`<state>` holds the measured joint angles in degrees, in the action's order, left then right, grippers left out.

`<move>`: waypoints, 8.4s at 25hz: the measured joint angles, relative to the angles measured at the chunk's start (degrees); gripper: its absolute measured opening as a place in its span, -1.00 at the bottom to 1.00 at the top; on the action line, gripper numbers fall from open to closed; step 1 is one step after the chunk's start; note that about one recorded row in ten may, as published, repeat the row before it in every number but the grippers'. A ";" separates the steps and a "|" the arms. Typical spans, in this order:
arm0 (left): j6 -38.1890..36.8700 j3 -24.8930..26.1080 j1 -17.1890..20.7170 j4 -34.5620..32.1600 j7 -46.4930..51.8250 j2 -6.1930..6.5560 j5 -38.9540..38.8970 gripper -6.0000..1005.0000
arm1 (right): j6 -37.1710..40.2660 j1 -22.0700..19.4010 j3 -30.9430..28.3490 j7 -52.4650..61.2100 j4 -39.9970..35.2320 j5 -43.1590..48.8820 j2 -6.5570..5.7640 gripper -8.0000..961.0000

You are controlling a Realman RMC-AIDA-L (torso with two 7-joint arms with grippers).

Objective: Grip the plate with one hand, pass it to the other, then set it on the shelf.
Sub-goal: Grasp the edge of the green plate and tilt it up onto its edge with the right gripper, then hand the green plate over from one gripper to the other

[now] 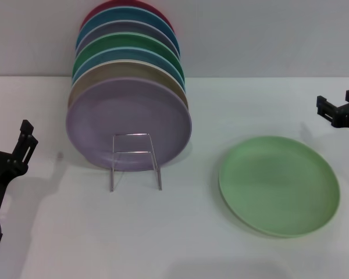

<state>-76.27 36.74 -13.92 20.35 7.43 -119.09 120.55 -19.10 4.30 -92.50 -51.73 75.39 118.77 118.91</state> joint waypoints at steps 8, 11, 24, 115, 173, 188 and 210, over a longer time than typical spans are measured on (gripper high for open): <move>-0.18 -0.52 -0.31 0.71 0.04 0.00 0.01 0.66 | -23.87 2.30 -9.96 13.78 10.27 15.85 -0.08 0.32; -0.29 -0.53 -0.51 1.13 0.04 0.00 0.03 0.66 | -33.24 4.59 -12.94 18.77 13.79 21.91 -0.12 0.32; -1.84 -0.14 -1.21 1.54 1.62 0.09 -0.21 0.66 | -58.63 18.76 -23.28 24.40 9.00 34.82 -0.33 0.32; -1.73 -0.62 -3.34 0.22 1.63 0.27 0.13 0.66 | -55.10 26.26 -24.78 21.32 -11.15 38.30 -0.09 -0.62; -3.36 -1.48 -2.60 0.17 1.66 0.26 0.13 0.66 | -0.12 0.06 2.20 5.49 13.56 30.05 0.52 -0.93; -6.90 -3.31 -1.34 0.13 2.24 0.27 0.12 0.66 | 56.47 0.44 19.22 12.90 -15.85 29.74 0.21 -0.93; -19.63 -17.46 2.82 -1.10 1.82 0.31 0.11 0.66 | 90.70 13.71 23.26 41.77 -53.66 31.55 0.07 -0.93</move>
<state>-95.90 19.29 -11.11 19.24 9.25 -118.79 120.66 71.60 18.01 -69.25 -9.96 21.72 150.31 118.98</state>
